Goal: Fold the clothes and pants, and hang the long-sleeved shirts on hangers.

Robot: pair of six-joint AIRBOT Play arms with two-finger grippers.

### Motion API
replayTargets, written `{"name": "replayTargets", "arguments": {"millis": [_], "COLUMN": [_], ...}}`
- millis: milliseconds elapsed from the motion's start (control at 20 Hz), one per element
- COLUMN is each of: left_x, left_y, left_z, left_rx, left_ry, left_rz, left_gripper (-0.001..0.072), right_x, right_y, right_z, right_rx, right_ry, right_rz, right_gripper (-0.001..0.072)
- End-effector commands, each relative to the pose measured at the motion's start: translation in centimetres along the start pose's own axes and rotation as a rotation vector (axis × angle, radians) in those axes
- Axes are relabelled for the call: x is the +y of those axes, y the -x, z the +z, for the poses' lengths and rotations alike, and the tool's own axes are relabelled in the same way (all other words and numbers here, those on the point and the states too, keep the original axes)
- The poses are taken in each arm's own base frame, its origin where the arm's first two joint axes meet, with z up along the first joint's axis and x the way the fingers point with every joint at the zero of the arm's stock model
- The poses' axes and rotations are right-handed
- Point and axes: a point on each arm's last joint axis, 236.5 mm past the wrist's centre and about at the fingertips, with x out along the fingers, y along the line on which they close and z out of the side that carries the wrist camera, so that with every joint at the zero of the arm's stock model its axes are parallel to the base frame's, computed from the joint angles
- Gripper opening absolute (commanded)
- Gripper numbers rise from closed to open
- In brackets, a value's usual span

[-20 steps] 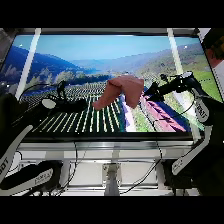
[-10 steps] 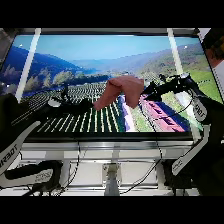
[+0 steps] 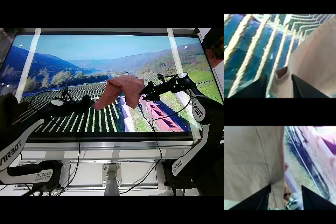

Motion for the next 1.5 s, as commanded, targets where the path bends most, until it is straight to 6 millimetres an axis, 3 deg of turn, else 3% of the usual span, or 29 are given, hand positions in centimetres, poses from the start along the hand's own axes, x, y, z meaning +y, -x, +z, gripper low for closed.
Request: {"name": "replayTargets", "arguments": {"millis": [0,50,150,200,250,300,450,550,700,800,900,1000,1350,1450], "left_x": [-0.4,-0.5,-0.9,-1.5,-2.2,-3.3,-6.0,-7.1,-9.1,-9.3,-9.3,-9.6,-10.0,-10.0], "left_y": [-1.1,-1.1,-0.8,-0.6,-0.3,0.2,1.1,1.4,2.1,2.1,2.2,2.4,2.3,2.3], "left_z": [0.3,0.3,0.8,1.2,1.7,2.4,4.1,4.8,6.0,6.1,6.1,6.1,4.8,4.5], "left_rx": [0.003,0.002,-0.01,-0.02,-0.034,-0.054,-0.102,-0.118,-0.148,-0.15,-0.152,-0.155,-0.101,-0.092], "left_ry": [-0.002,-0.004,-0.01,-0.05,-0.117,-0.179,-0.217,-0.229,-0.25,-0.256,-0.258,-0.261,-0.268,-0.269], "left_rz": [0.0,-0.002,-0.01,-0.021,-0.034,-0.051,-0.094,-0.111,-0.145,-0.146,-0.146,-0.151,-0.173,-0.177], "left_gripper": [0.0065,0.0009,0.0009,0.0009,0.0008,0.0007,0.0006,0.0006,0.0006,0.0006,0.0006,0.0006,0.0007,0.0007], "right_x": [-0.5,-0.4,0.4,1.1,2.0,3.2,7.2,8.6,8.7,6.3,3.1,1.3,-0.5,-0.1], "right_y": [-0.8,-1.0,-1.1,-1.1,-0.9,-0.6,0.3,0.7,1.6,1.6,1.4,1.3,0.1,-0.4], "right_z": [0.2,0.1,-0.3,-0.5,-0.7,-0.6,0.1,0.1,0.4,0.4,0.0,-0.2,0.4,0.7], "right_rx": [-0.008,-0.004,0.01,0.019,0.028,0.022,-0.011,-0.014,-0.023,-0.009,0.025,0.042,0.054,0.047], "right_ry": [0.034,0.038,0.038,0.038,0.042,0.063,0.145,0.172,0.205,0.21,0.156,0.139,0.108,0.093], "right_rz": [-0.051,-0.051,-0.027,-0.003,0.03,0.069,0.203,0.238,0.214,0.106,-0.021,-0.084,-0.099,-0.061], "right_gripper": [0.0451,0.0441,0.0438,0.0367,0.0182,0.0107,0.0106,0.0015,0.0015,0.0048,0.0327,0.0344,0.0345,0.0345]}}
